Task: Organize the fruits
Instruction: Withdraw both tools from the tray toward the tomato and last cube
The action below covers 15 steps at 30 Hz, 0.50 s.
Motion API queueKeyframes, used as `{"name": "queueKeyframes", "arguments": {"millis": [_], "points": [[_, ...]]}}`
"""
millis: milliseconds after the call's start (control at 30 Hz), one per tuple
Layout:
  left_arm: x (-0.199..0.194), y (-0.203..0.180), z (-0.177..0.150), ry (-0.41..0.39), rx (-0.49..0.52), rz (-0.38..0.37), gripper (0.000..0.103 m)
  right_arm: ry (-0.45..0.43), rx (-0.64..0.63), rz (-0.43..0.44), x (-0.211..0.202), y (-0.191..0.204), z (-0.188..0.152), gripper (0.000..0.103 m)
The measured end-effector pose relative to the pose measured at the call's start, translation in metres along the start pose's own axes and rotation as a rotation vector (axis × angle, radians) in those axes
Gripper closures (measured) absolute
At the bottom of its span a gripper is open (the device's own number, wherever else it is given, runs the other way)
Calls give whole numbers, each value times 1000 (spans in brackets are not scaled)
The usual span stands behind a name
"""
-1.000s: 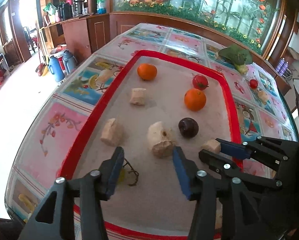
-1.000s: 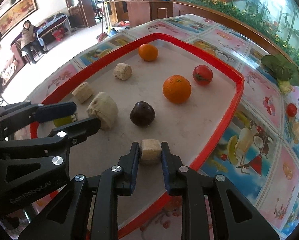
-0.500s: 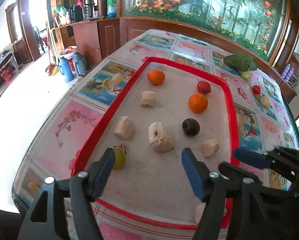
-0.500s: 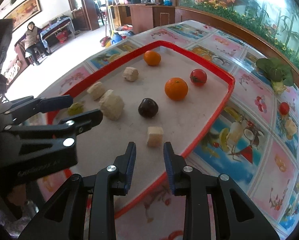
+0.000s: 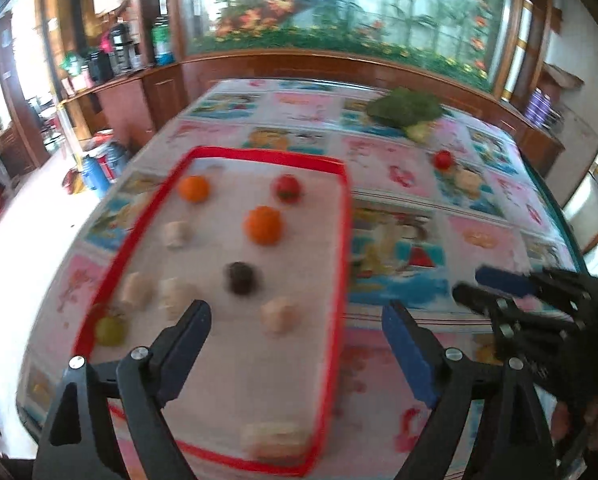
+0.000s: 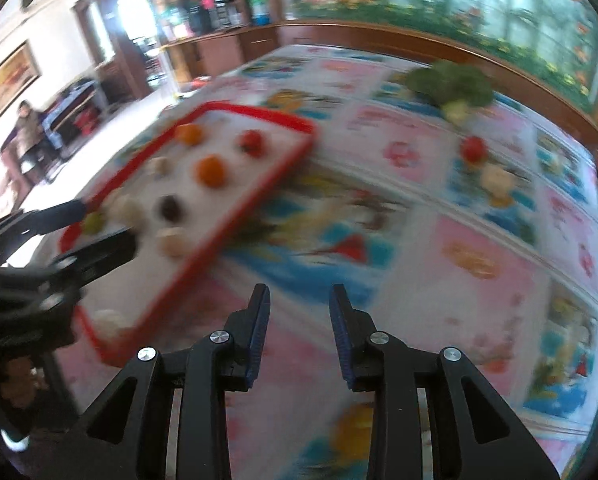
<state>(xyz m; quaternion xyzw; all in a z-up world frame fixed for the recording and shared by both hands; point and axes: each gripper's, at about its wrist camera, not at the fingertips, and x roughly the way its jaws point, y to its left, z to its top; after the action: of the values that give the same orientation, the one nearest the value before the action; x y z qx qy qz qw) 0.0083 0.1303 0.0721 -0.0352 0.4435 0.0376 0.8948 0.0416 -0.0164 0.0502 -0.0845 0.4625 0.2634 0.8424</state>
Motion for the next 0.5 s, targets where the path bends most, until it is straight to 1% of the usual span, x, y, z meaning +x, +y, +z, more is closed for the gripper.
{"name": "queueKeyframes", "arguments": {"millis": [100,167,233,333,433,467,500], "points": [[10,-20,7,36,16,-30,13,-18,-5,-84,2,-27,0,73],[17,-31,13,54,29,-34,13,-41,14,-128,3,-49,3,73],[24,-40,20,59,38,-31,13,-57,62,-144,4,-72,7,73],[35,-54,30,60,60,-18,13,-80,180,-125,8,-113,22,73],[48,-64,41,68,75,-2,13,-98,264,-122,20,-146,41,68],[52,-66,45,69,76,-2,13,-96,275,-122,24,-151,44,61],[56,-69,50,70,76,-4,13,-89,293,-132,31,-158,49,57]]}}
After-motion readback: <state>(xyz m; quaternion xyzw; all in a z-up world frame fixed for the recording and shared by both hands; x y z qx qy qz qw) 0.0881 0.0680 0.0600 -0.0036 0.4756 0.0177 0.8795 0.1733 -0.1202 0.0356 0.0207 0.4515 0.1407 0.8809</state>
